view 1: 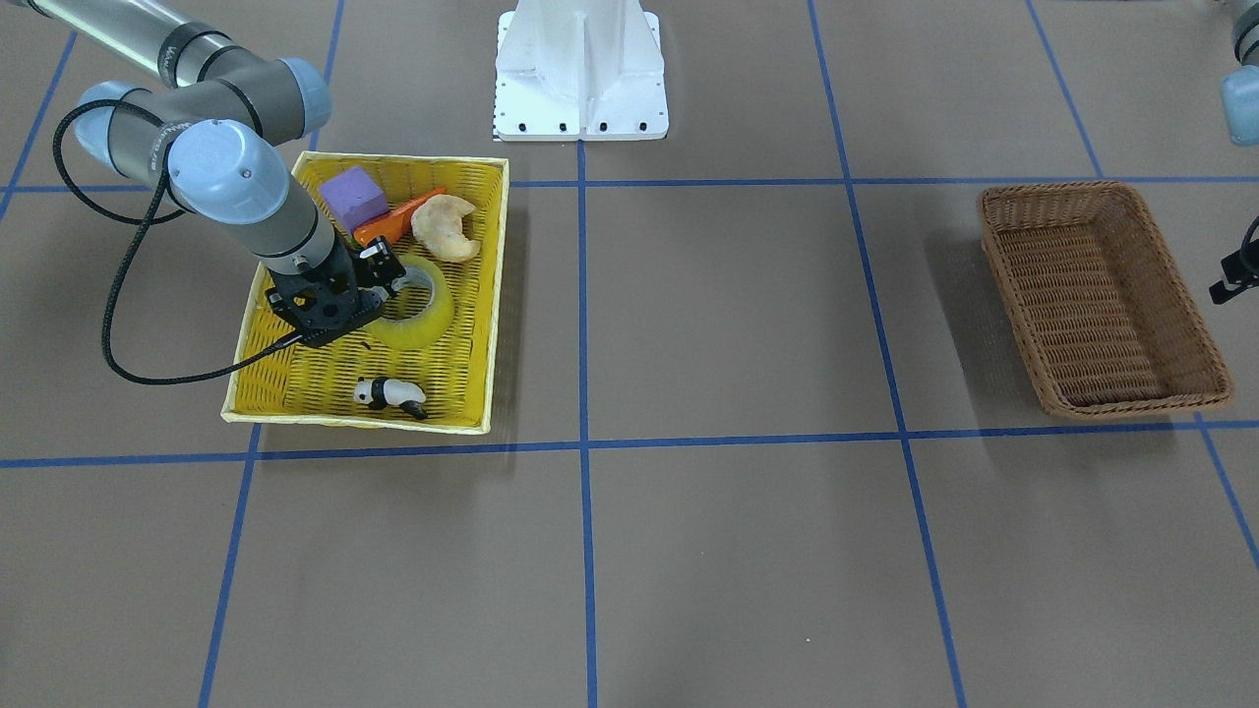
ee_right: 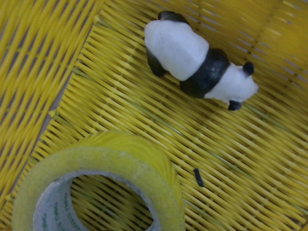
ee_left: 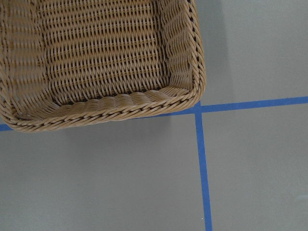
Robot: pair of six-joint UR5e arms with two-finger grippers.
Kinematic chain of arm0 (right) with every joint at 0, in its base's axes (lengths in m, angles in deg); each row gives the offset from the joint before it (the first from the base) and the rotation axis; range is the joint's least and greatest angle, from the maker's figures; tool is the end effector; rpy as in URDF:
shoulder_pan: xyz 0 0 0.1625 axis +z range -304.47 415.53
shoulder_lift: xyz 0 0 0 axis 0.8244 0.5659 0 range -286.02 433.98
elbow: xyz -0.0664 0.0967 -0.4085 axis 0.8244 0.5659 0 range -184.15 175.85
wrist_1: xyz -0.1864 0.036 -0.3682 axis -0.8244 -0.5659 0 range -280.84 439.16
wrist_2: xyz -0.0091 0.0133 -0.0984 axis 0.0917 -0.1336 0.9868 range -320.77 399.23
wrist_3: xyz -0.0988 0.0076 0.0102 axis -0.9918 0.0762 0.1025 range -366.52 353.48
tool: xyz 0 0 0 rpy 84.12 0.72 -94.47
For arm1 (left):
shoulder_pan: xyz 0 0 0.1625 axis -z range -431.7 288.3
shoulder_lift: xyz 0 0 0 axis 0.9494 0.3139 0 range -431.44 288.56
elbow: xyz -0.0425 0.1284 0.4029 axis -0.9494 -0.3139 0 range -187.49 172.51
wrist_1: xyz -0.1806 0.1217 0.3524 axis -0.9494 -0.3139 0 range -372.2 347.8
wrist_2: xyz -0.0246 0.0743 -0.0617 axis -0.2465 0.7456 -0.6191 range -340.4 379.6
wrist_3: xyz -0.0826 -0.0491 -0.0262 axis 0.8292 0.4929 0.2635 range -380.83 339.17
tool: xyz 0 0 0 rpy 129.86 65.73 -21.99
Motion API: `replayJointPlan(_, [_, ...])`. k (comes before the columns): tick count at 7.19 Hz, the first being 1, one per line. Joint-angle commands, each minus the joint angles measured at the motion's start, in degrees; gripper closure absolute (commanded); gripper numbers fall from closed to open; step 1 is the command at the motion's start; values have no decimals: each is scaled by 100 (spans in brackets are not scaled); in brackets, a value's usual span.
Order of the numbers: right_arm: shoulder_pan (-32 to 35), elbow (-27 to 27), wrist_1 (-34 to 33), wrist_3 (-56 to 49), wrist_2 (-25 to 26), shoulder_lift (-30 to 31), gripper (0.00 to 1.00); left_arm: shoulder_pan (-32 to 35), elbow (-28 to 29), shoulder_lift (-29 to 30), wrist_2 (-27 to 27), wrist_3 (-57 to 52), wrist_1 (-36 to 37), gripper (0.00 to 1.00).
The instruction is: Move tape to another basket
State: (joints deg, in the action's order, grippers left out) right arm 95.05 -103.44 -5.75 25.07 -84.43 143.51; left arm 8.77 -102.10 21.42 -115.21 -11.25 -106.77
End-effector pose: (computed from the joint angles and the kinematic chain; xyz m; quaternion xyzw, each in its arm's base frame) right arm -0.4273 -0.4536 0.3769 0.0348 -0.3966 -0.2354 0.8866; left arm 0.0241 -0.5256 0.5843 0.0326 0.3899 0.0395 0.9194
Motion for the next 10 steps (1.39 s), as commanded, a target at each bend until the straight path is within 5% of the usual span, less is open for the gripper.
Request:
replayJointPlan(1, [-6, 15, -8, 5, 0, 0, 70, 3, -40, -22, -9, 0, 0, 2])
replayJointPlan(3, [-14, 15, -8, 14, -8, 0, 100, 3, -40, -31, -10, 0, -9, 2])
replayJointPlan(6, [352, -378, -61, 14, -200, 0, 100, 3, -49, -31, -10, 0, 0, 2])
replayJointPlan(8, [1213, -521, -18, 22, -1470, 8, 100, -5, -145, -23, -27, 9, -9, 2])
replayJointPlan(10, [1287, -591, 209, 1541, -1836, -53, 100, 3, -198, 21, -884, 9, -26, 2])
